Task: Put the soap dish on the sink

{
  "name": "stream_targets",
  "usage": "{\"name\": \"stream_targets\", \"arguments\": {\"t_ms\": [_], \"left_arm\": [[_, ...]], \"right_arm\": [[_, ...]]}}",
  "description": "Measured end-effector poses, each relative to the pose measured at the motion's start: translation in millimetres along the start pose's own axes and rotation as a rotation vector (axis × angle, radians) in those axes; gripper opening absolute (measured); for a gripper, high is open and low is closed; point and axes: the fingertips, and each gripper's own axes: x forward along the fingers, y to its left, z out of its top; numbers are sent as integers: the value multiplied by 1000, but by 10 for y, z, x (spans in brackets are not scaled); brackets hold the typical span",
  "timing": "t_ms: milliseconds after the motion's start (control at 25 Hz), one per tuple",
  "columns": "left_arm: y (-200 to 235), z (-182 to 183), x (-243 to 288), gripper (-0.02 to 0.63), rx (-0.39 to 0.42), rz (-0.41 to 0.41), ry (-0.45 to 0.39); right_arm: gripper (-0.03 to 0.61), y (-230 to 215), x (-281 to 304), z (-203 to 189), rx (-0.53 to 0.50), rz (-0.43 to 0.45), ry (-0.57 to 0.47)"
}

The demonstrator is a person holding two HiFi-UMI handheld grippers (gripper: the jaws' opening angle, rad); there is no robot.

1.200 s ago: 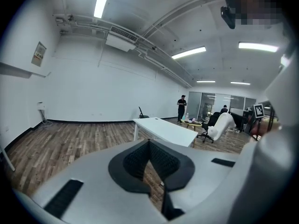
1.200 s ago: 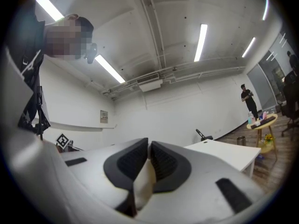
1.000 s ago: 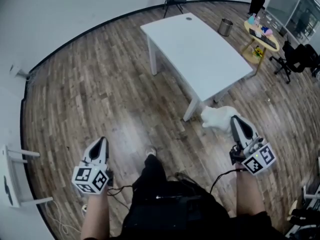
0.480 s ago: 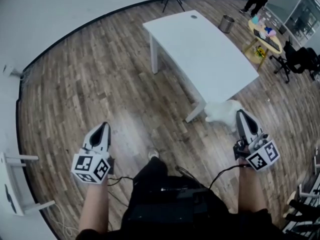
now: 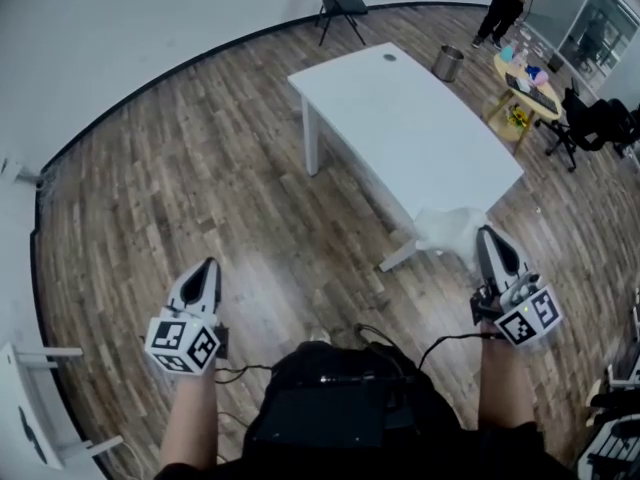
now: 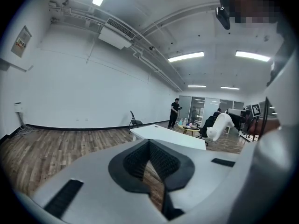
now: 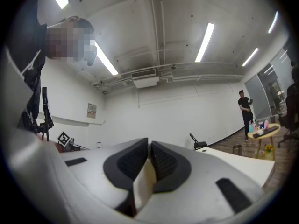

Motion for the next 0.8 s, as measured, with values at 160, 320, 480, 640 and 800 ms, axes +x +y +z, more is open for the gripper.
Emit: {"name": "stream_targets", "arguments": {"t_ms": [160, 320, 480, 640, 800], "left_arm": [[179, 101, 312, -11, 20, -35, 3], [241, 264, 561, -11, 32, -70, 7], [286, 330, 786, -11, 44, -92, 15], [370, 320, 915, -11, 12, -80, 22], [515, 291, 1046, -11, -13, -51, 30]], "right_arm": [[28, 26, 251, -5, -4, -16, -21], [28, -21, 378, 28, -15, -36, -15], [28, -138, 479, -27, -1, -57, 4], [28, -230, 686, -151, 14, -47, 24], [28, -371, 1007, -158, 18, -30, 7]]}}
